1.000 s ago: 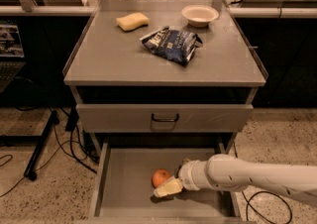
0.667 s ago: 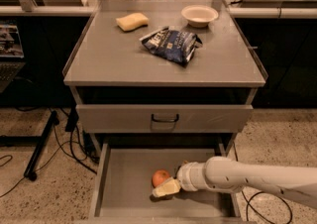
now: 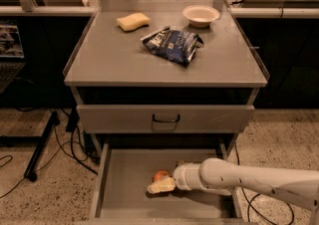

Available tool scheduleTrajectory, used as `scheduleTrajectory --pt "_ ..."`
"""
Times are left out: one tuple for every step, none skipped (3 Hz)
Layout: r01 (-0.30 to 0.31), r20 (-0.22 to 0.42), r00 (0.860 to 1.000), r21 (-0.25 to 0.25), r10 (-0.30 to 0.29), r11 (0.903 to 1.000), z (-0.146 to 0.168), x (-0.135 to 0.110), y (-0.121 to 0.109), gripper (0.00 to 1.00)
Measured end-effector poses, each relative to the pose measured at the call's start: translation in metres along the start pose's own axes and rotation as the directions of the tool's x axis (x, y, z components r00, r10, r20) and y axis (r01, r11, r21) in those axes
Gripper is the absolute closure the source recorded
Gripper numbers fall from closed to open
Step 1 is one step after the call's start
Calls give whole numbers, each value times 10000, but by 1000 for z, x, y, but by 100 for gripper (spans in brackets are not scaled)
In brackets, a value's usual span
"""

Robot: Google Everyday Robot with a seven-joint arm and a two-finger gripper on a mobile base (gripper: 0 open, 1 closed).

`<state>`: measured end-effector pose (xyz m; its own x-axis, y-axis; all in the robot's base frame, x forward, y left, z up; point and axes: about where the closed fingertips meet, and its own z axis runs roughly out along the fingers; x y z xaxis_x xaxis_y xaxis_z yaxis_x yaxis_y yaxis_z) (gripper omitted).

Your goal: Pick orange from middle drawer and place on counter

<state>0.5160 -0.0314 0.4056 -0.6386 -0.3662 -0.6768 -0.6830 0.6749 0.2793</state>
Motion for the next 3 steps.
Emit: scheduleTrajectory --pt "-102 -73 9999 25 103 9999 8 5 4 0" --pt "-217 -237 9995 151 220 9997 17 10 5 0" --pt "-247 -475 9985 345 263 9991 26 15 3 0"
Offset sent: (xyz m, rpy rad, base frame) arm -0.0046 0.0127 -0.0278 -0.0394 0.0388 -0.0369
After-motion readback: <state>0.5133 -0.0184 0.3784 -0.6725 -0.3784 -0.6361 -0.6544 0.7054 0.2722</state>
